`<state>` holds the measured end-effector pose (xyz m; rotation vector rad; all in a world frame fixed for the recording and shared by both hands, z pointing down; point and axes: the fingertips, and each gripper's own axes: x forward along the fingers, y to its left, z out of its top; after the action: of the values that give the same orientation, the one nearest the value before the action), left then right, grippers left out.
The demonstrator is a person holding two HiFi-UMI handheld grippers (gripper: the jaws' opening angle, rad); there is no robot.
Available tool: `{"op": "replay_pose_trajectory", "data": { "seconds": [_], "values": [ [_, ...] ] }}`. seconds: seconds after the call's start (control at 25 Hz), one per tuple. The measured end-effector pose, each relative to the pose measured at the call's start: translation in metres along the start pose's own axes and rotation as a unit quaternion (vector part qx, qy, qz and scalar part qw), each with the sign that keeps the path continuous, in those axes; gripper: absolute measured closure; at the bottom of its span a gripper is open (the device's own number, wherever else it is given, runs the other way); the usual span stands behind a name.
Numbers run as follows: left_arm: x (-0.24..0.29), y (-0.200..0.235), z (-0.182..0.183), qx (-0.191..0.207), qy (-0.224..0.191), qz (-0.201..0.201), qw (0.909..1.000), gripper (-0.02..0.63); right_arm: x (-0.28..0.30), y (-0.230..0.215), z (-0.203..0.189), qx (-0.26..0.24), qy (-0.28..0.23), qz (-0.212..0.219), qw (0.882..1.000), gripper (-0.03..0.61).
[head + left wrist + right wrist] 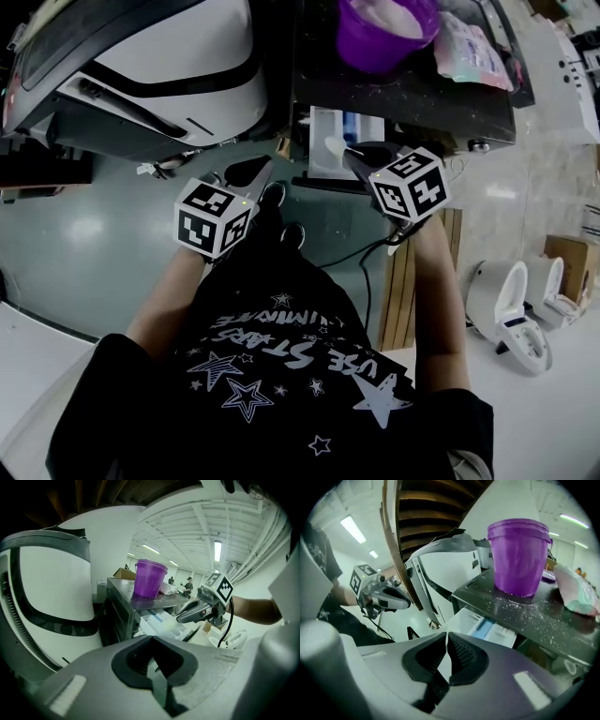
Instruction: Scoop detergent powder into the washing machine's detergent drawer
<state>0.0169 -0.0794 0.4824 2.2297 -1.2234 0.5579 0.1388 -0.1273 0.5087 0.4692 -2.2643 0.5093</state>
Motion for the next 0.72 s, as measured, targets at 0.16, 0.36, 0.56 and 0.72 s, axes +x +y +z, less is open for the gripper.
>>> {"op": "replay_pose_trajectory", "data": {
  "seconds": [0.16, 0.36, 0.56, 0.72],
  "values": [
    [-0.002, 0.001, -0.002, -0.003, -0.001, 0.002, 1.0, 0.612, 0.007, 0.004, -0.001, -0.084, 0.027, -0.024, 0.996, 0.541],
    [-0.006, 0.001, -0.003, -0.001, -0.004, 0.003, 1.0, 0.612, 0.013, 0.009, -0.003, -0.146, 0.054, -0.042, 0.987, 0.541],
    [-0.011, 0.002, -0.005, 0.007, -0.006, 0.006, 0.9999, 0.612, 0.015, 0.013, -0.007, -0.211, 0.075, -0.065, 0.972, 0.541],
    [-0.016, 0.001, -0.007, 0.007, -0.009, 0.005, 0.9999, 0.612, 0.015, 0.016, -0.007, -0.251, 0.075, -0.082, 0.962, 0.541]
  ]
}}
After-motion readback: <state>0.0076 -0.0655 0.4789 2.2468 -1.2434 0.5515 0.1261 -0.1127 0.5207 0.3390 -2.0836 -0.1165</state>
